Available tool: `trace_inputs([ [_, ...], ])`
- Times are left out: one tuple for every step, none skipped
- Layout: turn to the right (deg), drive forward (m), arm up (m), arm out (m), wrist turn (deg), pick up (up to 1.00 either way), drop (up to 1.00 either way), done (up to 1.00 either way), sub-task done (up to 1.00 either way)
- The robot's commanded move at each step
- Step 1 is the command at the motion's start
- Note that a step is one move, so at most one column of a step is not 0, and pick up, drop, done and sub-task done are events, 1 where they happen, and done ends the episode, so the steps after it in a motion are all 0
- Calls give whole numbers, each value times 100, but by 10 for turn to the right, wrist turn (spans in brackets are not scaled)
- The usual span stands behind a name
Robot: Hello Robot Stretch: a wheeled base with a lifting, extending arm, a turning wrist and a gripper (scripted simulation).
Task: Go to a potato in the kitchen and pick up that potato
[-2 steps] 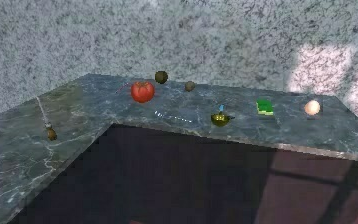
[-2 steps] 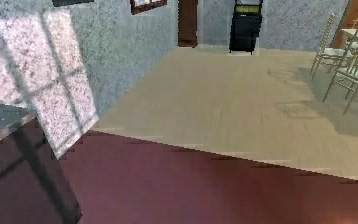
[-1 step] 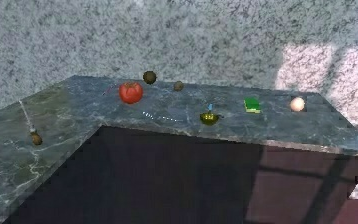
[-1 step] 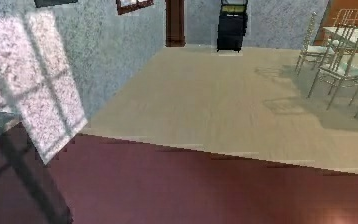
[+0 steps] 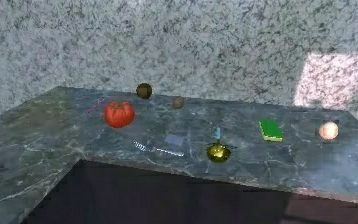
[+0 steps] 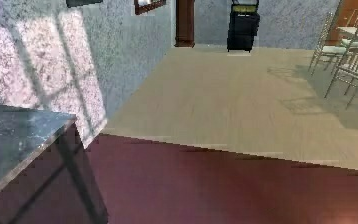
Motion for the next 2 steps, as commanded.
trace_inputs([
  [-450, 0, 0, 0, 0, 0, 0, 0, 0],
  [-420, 0, 0, 0, 0, 0, 0, 0, 0],
])
